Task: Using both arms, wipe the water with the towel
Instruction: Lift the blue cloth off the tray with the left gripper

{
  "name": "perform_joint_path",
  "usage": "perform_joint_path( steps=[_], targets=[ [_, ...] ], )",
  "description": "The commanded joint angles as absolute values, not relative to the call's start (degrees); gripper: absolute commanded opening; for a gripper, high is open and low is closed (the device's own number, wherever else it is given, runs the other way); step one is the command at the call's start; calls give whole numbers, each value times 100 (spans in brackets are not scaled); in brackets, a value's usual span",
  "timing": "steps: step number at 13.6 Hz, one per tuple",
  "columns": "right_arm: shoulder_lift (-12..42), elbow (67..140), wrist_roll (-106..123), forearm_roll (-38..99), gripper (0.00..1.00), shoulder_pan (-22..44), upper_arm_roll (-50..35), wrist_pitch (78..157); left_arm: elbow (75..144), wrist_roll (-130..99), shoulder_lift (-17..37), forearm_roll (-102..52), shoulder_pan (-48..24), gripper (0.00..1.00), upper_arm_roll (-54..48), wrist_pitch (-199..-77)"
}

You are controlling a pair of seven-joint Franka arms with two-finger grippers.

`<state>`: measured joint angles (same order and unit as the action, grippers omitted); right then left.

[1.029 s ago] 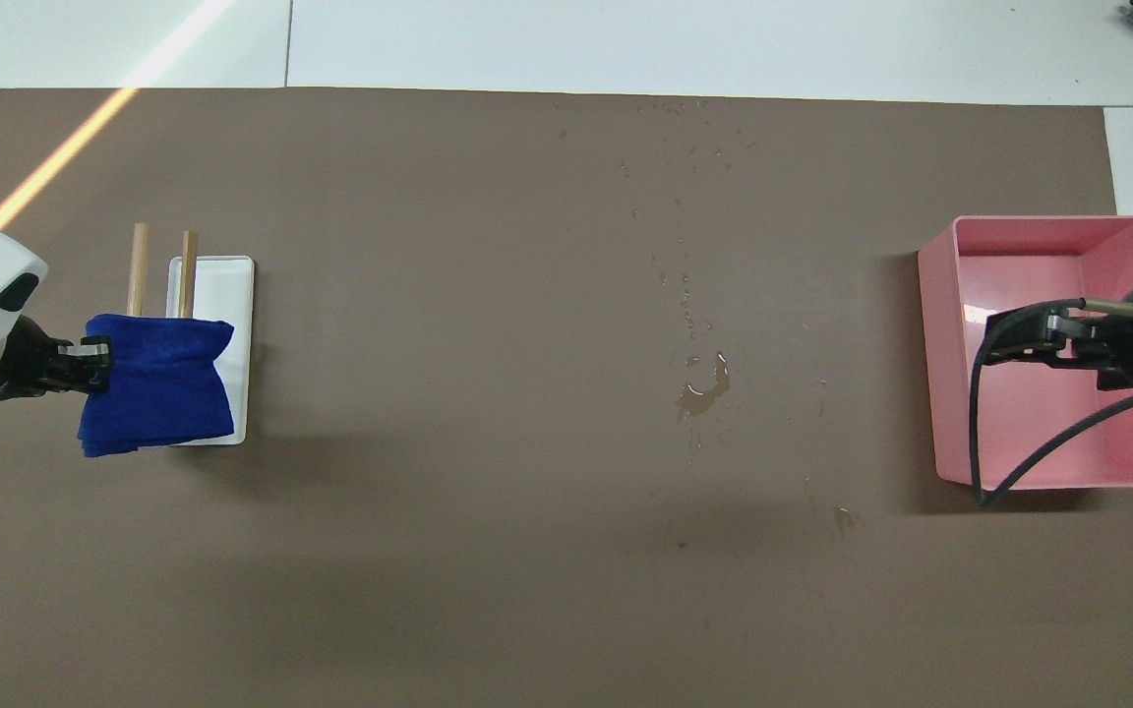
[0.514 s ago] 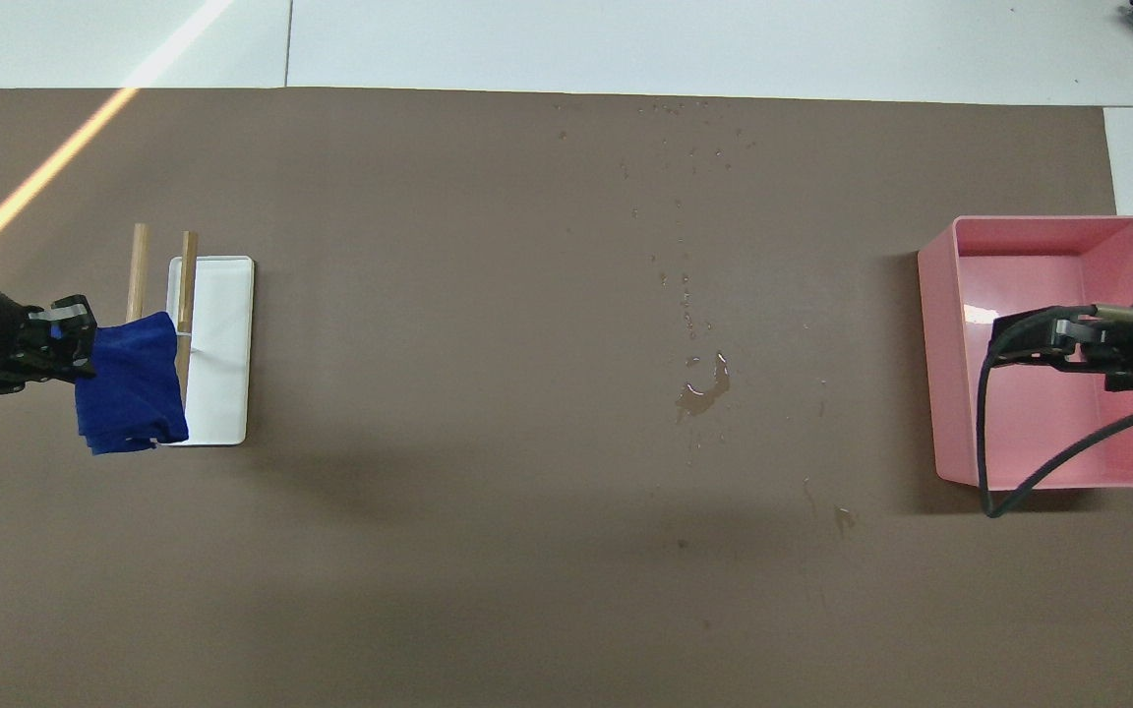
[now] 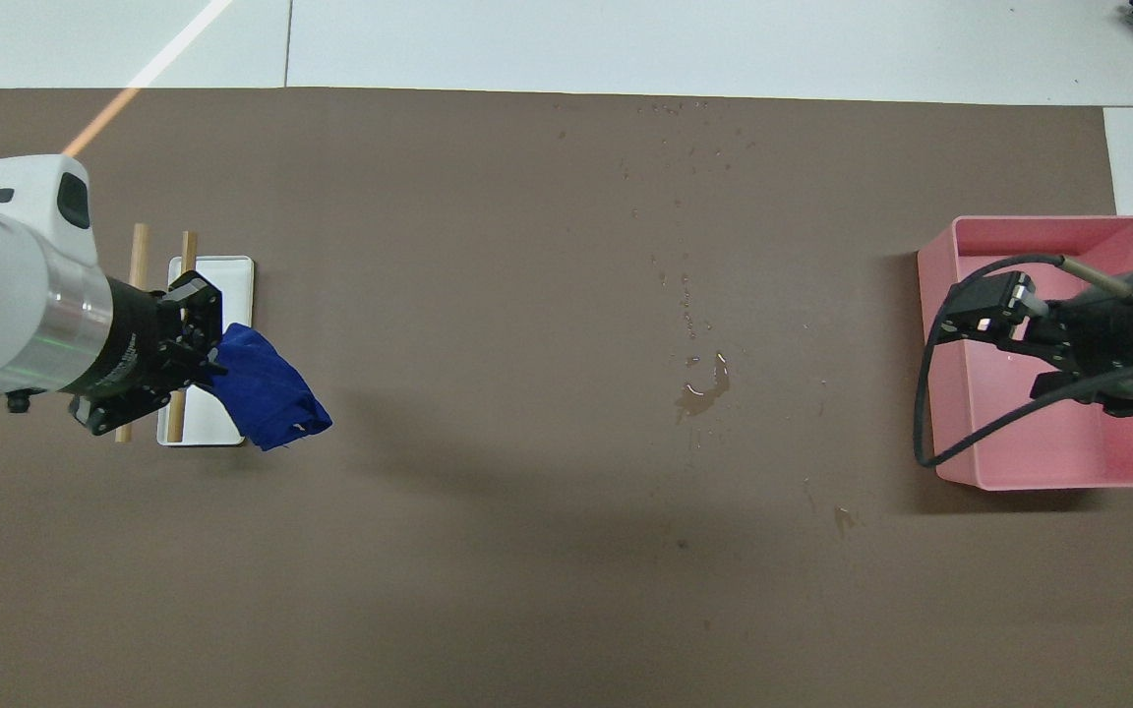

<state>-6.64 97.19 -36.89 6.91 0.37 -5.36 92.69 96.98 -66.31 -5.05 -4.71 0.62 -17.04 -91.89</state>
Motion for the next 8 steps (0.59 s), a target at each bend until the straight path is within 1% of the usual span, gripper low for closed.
perform_joint_path(
  steps=[1,4,6,8],
  targets=[
    [-274,9317,-5406,1202,99,271,-571,9351,9466,-7967,-510,-659,18,0,-2169,-9079],
    [-45,9115,-7202,2125,99,421,-580,9675,9466,-8892,-510,-974,18,0,-2531,-9105],
    [96,8983,-8029,2328,99,781,-598,9983,9457,-9515,-510,-1046,-192,0,-2636,-9201],
    [158,8965,-8934,2609,99,1010,-598,10404,9431,-10629,-475,-1046,-578,0,-2646,-9595]
  ],
)
